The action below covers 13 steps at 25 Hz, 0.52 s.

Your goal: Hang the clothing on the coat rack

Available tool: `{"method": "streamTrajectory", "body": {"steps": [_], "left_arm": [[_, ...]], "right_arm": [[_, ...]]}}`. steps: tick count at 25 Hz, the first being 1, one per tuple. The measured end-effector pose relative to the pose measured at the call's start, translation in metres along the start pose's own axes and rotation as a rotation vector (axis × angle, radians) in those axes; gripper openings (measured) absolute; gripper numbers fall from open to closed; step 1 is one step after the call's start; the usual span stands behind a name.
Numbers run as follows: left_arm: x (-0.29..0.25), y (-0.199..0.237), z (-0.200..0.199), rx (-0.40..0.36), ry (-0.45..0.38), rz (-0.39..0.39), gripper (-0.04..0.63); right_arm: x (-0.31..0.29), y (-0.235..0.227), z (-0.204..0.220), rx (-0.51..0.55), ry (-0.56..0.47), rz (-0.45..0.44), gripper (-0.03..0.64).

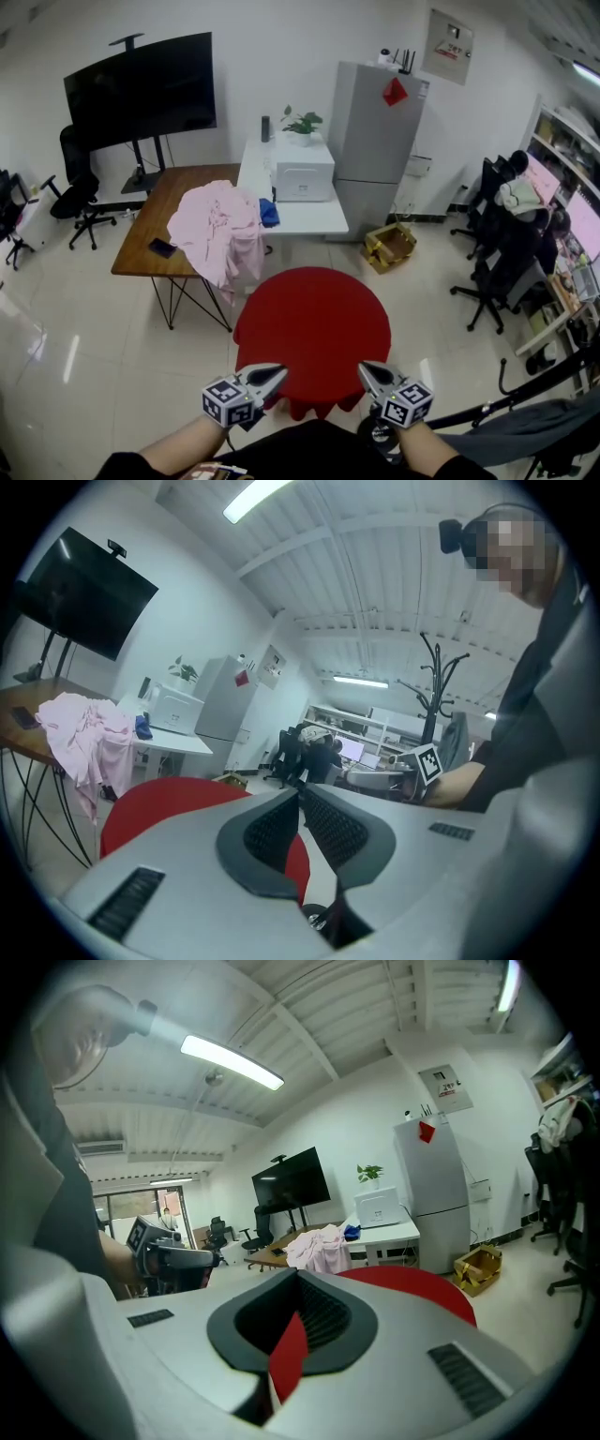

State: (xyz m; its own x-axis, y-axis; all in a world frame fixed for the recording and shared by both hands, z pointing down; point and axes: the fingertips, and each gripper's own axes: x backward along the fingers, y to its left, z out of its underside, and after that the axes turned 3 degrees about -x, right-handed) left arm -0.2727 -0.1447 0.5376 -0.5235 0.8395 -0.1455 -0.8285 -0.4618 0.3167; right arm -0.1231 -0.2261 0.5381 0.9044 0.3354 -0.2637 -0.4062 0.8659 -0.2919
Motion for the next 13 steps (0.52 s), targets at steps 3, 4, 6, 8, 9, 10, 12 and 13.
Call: {"method": "streamTrajectory", "body": {"steps": [3,4,6,8,9,10,12,13], "left_arm": [[-0.003,0.002,0.003,-0.01,-0.006,0.009,0.015],[-0.004,0.002,0.002,-0.01,-0.003,0.009,0.015],[-0.004,0.001,-0.001,-0.008,0.004,0.007,0.015],[-0.003,0.0,-0.005,-0.005,-0.001,0.01,0.015],[-0.003,-0.001,-0.008,0.002,-0.011,0.016,0.015],[-0.003,-0.003,-0.012,0.01,-0.024,0.022,0.015],[-0.001,-0.004,-0.014,0.016,-0.032,0.028,0.015],[-0.001,-0.004,-0.014,0.013,-0.03,0.029,0.015]], "right_arm": [[0.002,0.0,-0.003,-0.003,-0.009,-0.003,0.002],[0.002,0.001,-0.004,0.0,-0.007,-0.002,0.002],[0.002,0.002,-0.005,0.007,0.001,0.003,0.002],[0.003,0.002,-0.004,0.008,0.004,0.008,0.002],[0.003,0.002,-0.004,0.007,0.004,0.009,0.002],[0.003,0.003,-0.003,0.006,0.001,0.008,0.002],[0.003,0.005,-0.003,0.005,-0.002,0.004,0.002],[0.003,0.006,-0.002,0.005,-0.003,0.003,0.002]]}}
